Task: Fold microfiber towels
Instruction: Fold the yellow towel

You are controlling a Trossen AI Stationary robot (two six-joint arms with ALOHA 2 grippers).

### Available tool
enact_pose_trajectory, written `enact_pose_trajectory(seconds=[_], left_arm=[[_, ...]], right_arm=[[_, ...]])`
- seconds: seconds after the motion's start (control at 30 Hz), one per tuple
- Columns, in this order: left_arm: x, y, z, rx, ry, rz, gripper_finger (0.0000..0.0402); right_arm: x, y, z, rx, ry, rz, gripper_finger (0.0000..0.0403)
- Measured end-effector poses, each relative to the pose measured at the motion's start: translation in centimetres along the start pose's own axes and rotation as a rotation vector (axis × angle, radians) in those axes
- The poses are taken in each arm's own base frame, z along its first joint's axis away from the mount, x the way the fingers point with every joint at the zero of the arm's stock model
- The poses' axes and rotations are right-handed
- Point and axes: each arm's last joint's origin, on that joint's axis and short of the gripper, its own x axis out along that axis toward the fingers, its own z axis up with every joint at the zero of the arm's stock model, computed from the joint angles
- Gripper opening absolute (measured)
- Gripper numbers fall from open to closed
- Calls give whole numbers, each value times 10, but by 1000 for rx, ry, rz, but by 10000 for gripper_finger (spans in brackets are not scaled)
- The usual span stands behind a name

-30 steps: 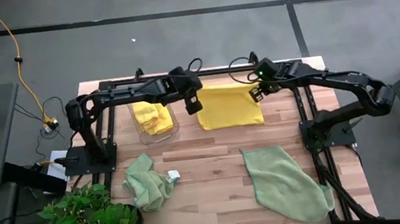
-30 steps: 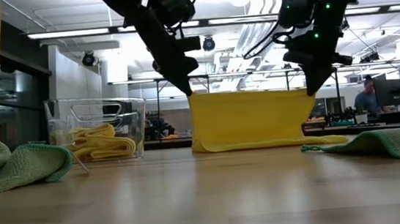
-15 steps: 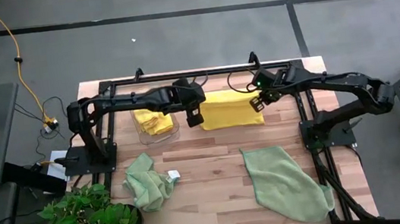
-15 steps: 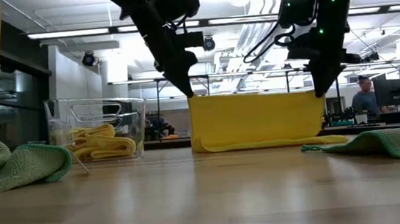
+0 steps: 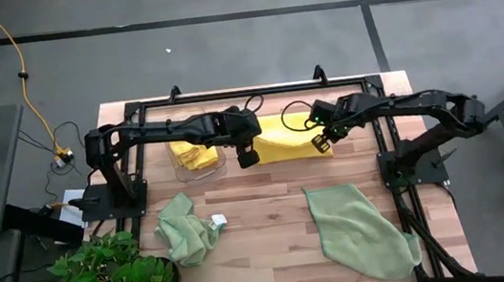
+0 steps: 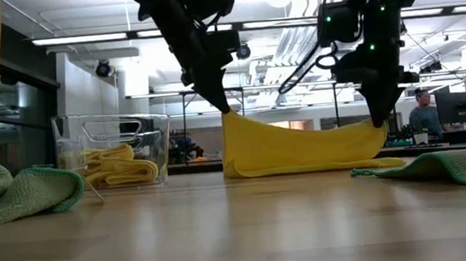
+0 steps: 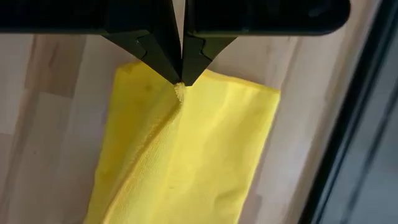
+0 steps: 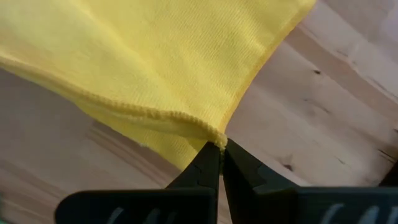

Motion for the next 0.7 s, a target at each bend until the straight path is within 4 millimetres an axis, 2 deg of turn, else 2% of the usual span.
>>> enact_pose_trajectory(seconds=[0.1, 0.4, 0.7], left_arm=[[1, 0, -3, -23, 33, -48, 0], [24, -14, -21, -5, 133, -115, 0], [32, -19, -22, -2, 90, -114, 1]], right_arm=[[6, 4, 0, -14, 16, -7, 0], [7, 5, 1, -18, 25, -7, 0], [8, 5, 0, -3, 29, -2, 0]])
